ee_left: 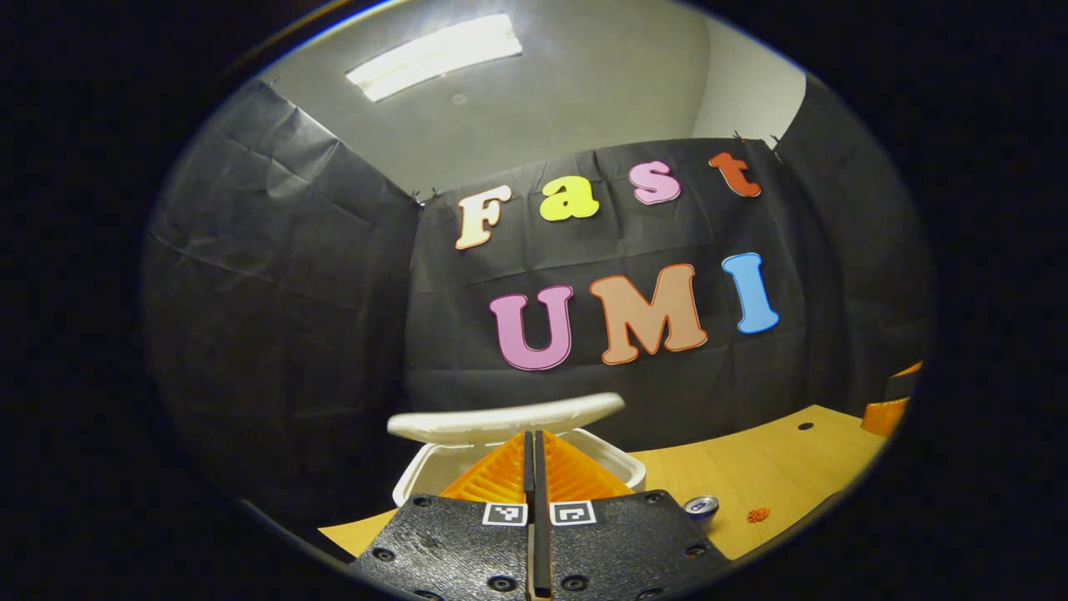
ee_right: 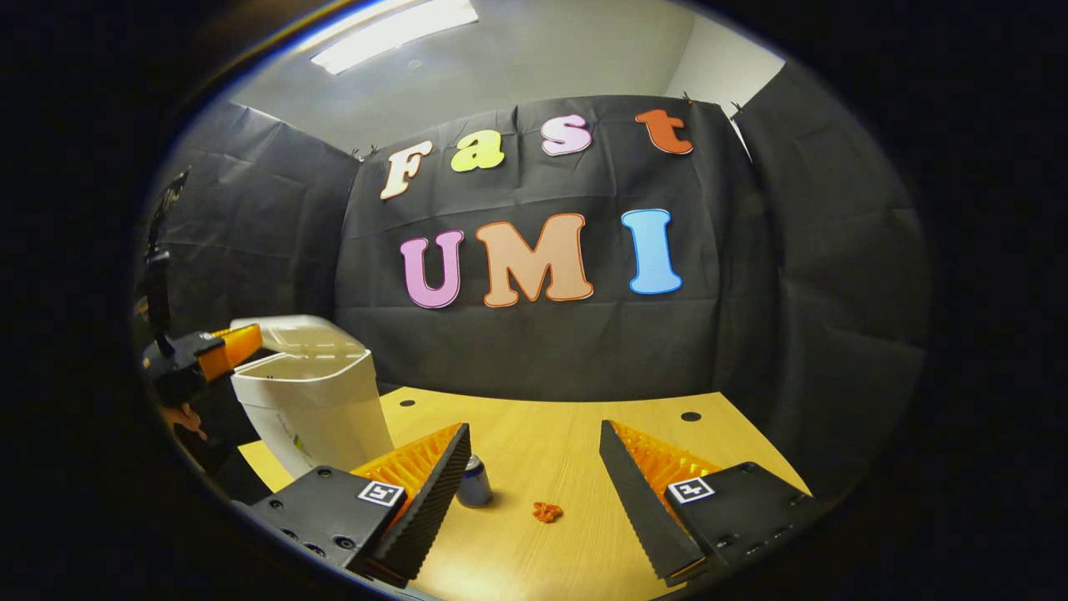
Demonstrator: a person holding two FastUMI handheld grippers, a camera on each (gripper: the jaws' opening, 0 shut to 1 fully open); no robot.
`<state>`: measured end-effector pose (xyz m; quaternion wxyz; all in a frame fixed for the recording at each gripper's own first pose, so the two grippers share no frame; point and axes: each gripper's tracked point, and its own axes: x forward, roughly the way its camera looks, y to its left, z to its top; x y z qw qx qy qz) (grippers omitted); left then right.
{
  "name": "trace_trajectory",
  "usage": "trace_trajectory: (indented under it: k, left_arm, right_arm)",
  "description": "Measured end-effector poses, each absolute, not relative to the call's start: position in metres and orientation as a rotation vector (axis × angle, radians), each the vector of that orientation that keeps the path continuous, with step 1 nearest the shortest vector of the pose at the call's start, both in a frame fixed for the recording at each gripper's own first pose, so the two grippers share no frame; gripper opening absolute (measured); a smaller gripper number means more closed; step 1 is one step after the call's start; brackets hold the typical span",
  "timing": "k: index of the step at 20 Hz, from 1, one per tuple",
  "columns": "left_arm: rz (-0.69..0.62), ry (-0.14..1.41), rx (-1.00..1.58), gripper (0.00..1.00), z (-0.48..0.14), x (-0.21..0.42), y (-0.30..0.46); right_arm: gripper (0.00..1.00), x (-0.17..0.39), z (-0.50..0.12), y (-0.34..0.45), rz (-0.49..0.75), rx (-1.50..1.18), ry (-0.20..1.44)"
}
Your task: Press the lid of the desktop garbage bin to open it, pick up the crumpled paper on the desktop and throw it into the bin, then pick up the pop can on the desktop and drop it into the bin, and finally close the garbage bin lid.
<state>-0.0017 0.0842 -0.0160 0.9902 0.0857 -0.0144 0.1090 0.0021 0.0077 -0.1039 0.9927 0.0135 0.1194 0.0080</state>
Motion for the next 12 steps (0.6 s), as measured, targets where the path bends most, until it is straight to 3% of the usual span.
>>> trace_trajectory:
  k: [5, 8, 11, 12]
  left_arm:
    - [0.235, 0.027, 0.091, 0.00, -0.031, -0.017, 0.086]
    - [0.257, 0.034, 0.085, 0.00, -0.033, -0.026, 0.093]
    - [0.234, 0.009, 0.055, 0.15, -0.028, -0.033, 0.087]
    - [0.229, 0.000, 0.056, 0.26, -0.026, -0.035, 0.085]
  right_arm:
    - [0.99, 0.020, -0.136, 0.006, 0.075, 0.028, 0.286]
    - [0.99, 0.041, -0.183, -0.002, 0.116, 0.065, 0.422]
    - [0.98, 0.059, -0.228, -0.006, 0.161, 0.043, 0.557]
    - [0.94, 0.061, -0.240, -0.004, 0.174, 0.032, 0.585]
